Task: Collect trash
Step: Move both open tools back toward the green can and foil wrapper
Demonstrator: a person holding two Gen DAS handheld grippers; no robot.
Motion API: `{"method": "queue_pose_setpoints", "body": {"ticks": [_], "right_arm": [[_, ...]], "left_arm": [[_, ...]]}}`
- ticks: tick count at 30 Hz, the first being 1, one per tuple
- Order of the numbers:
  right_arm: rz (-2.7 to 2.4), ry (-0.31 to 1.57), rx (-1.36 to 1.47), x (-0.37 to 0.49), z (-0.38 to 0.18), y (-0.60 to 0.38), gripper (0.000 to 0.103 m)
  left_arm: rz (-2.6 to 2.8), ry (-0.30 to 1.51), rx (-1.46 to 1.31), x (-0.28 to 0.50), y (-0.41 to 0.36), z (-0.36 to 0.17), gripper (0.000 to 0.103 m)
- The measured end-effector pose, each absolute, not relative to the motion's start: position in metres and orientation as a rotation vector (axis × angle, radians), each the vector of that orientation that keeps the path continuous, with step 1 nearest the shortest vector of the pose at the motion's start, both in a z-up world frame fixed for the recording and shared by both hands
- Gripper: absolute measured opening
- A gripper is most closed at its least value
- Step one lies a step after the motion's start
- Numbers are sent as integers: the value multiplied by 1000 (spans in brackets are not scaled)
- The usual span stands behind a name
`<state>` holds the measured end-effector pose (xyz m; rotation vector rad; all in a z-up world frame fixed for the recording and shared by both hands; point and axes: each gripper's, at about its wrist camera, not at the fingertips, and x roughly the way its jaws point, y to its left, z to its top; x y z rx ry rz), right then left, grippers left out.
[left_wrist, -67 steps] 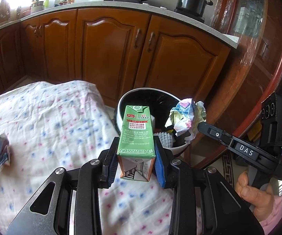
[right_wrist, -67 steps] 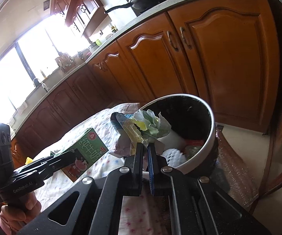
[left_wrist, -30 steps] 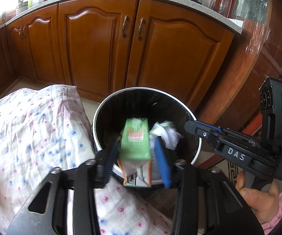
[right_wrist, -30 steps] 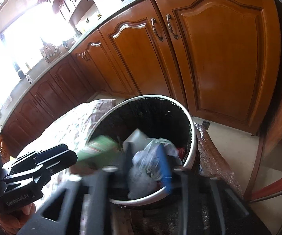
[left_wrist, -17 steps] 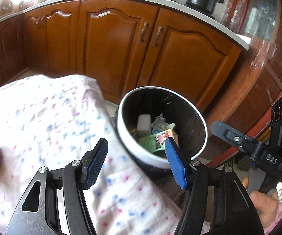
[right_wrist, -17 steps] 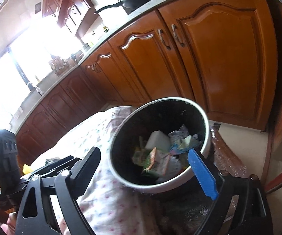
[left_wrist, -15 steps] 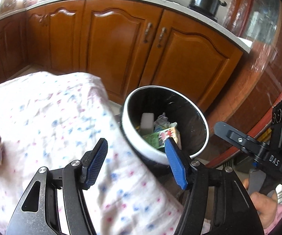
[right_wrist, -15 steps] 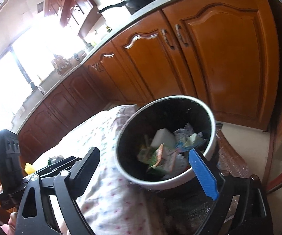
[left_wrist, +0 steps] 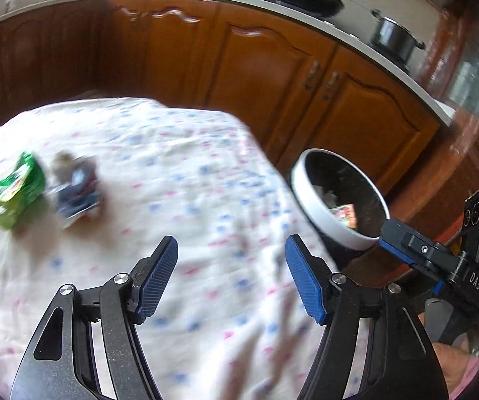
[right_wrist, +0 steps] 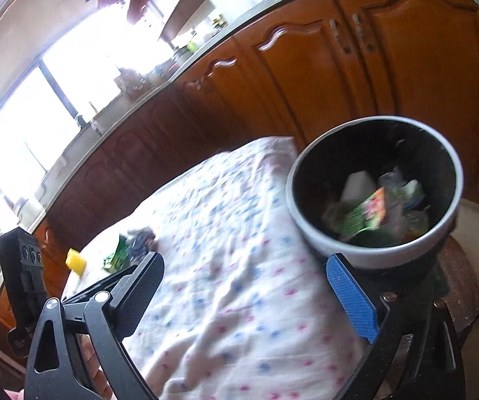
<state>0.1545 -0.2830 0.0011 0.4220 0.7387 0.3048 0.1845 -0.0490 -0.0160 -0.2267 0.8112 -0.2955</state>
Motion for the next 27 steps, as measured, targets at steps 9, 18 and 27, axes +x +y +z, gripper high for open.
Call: {"method": "queue_pose_setpoints", "body": {"ticks": [9,18,27], "right_arm": [[390,730,322,150,-5,-224,101],[472,802,340,166,-18,-180,101],[498,850,360,187,-23,-153,101]], "left_arm": [[-174,809,-290,163,23,-28,68],[-68,807,-357,159,86,-36,68],[9,800,-387,172,126,-39,70]]}}
